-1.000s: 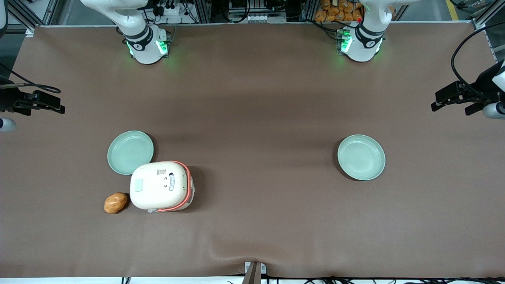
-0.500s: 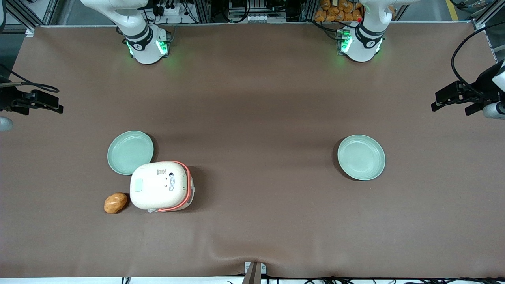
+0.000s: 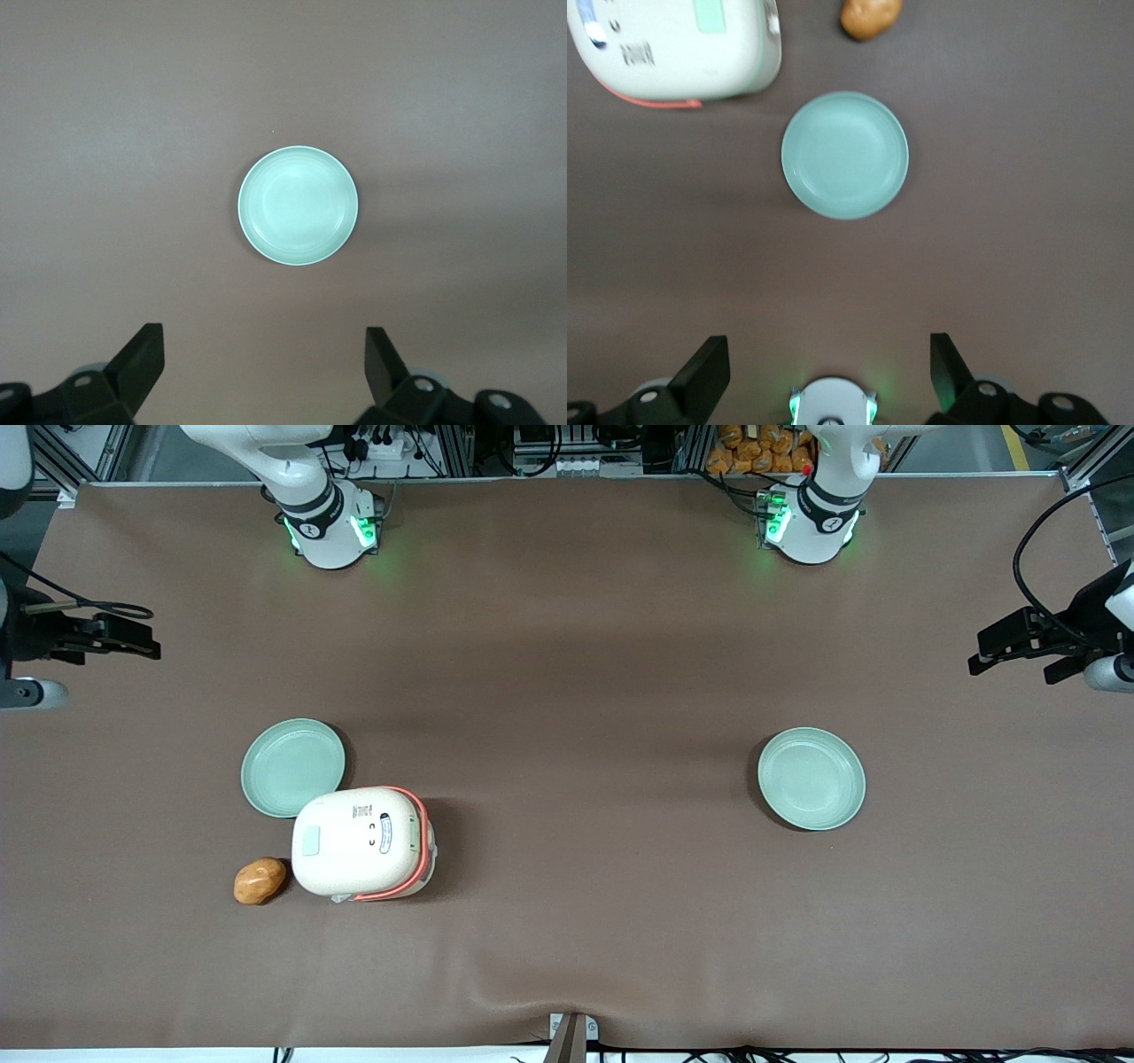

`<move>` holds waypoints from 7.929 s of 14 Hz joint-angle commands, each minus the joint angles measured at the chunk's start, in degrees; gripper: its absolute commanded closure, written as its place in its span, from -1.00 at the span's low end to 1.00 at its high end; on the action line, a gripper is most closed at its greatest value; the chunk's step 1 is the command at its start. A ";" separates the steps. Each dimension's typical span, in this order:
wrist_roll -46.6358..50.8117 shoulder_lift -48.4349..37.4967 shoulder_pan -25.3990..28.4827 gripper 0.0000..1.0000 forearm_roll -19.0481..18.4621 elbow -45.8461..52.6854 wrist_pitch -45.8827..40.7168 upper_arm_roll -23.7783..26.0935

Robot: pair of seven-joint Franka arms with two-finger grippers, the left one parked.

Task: Press rice cooker button with right arm

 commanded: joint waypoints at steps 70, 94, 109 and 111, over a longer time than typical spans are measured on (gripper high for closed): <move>-0.05 19.06 10.56 0.10 1.20 0.58 33.21 1.77; -0.40 -3.00 -1.82 -1.00 3.23 0.49 -2.23 2.22; -4.10 -4.14 -0.69 -1.00 -3.01 -0.13 -1.35 -1.57; -4.01 -4.05 -0.69 -1.00 -2.93 -0.13 -1.35 -1.56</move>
